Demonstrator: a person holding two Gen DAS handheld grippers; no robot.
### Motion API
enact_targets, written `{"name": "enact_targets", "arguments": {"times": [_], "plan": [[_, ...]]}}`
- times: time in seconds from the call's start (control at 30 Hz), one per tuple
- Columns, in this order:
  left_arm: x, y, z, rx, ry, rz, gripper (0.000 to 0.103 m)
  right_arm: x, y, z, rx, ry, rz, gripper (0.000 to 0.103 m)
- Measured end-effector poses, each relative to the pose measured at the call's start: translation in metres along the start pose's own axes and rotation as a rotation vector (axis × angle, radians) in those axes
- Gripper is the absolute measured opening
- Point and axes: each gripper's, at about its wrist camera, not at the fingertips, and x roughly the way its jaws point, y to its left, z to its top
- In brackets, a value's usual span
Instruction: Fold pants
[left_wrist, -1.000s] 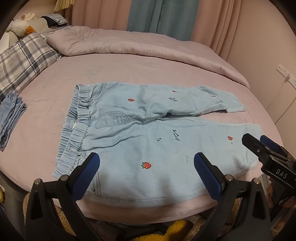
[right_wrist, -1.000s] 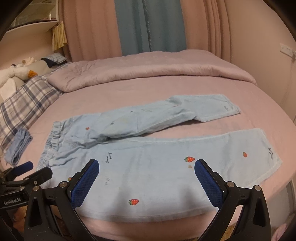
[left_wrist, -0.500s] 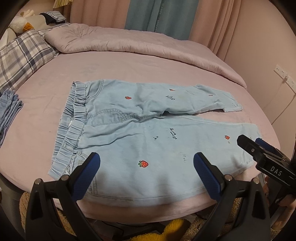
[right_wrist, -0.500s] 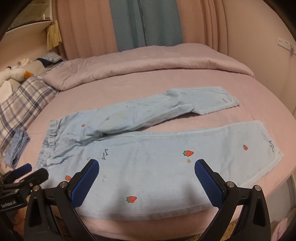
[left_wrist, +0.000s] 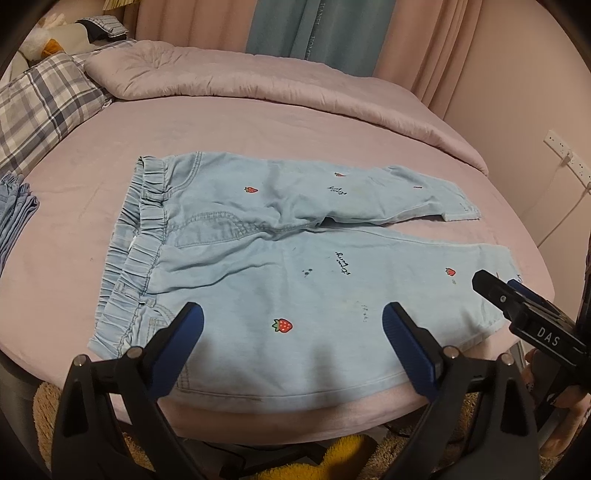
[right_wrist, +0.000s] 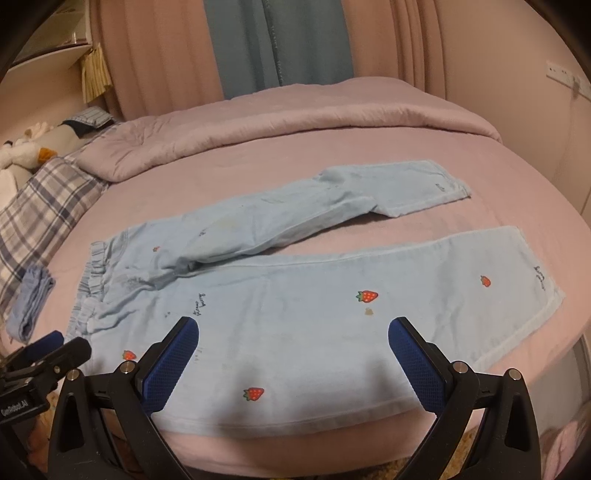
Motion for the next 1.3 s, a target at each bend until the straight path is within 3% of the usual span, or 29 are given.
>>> {"name": "enact_targets", "arguments": {"times": [1.3], "plan": [[0.0065, 0.0027, 0.0053, -0.019, 0.031, -0.026, 0.094, 0.0056, -0.0083, 0.0017, 0.034, 0.02, -0.008, 0.102]]}}
